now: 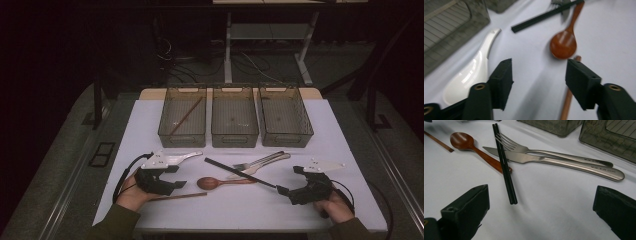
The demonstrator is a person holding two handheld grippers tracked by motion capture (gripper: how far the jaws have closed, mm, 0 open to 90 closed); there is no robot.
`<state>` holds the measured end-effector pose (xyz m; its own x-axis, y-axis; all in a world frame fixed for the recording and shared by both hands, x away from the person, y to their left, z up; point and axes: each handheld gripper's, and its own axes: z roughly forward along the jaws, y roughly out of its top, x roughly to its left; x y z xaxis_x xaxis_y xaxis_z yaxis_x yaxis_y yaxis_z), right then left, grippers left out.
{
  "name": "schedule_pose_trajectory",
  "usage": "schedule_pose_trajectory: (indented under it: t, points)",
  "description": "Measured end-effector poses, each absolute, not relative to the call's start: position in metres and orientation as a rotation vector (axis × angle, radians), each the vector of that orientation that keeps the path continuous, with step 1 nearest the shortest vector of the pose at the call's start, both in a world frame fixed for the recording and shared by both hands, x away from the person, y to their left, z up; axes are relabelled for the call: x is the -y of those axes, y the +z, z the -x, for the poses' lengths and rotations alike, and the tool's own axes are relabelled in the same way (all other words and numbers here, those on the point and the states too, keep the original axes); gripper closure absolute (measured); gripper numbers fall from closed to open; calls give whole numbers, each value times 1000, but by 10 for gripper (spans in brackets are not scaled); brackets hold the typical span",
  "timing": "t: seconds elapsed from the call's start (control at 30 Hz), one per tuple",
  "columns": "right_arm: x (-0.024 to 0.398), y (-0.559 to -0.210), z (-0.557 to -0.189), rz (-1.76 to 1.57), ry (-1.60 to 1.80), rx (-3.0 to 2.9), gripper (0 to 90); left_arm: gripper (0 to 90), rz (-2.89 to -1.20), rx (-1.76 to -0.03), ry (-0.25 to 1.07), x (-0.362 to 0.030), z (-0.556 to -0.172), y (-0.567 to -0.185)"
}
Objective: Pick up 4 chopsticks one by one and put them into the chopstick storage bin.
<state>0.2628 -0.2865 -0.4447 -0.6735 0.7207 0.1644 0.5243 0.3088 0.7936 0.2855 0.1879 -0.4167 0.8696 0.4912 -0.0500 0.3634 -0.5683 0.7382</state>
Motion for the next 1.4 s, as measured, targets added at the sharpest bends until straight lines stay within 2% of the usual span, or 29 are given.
schedule_pose_trajectory:
  t: [0.37,0.5,1.1,1.4]
  points:
    - [286,-445,-263,-1129,1291,-2364,6,600,-2259,-588,130,-196,-269,-431]
    - [286,-445,-263,-1128,1293,-2361,6,643,-2282,-564,99,-195,-267,-434]
    - [286,-445,-263,-1128,1289,-2365,6,786,-2351,-476,41,-188,-267,-442]
    - [286,-445,-263,-1124,1287,-2369,6,806,-2353,-444,8,-186,-267,-443]
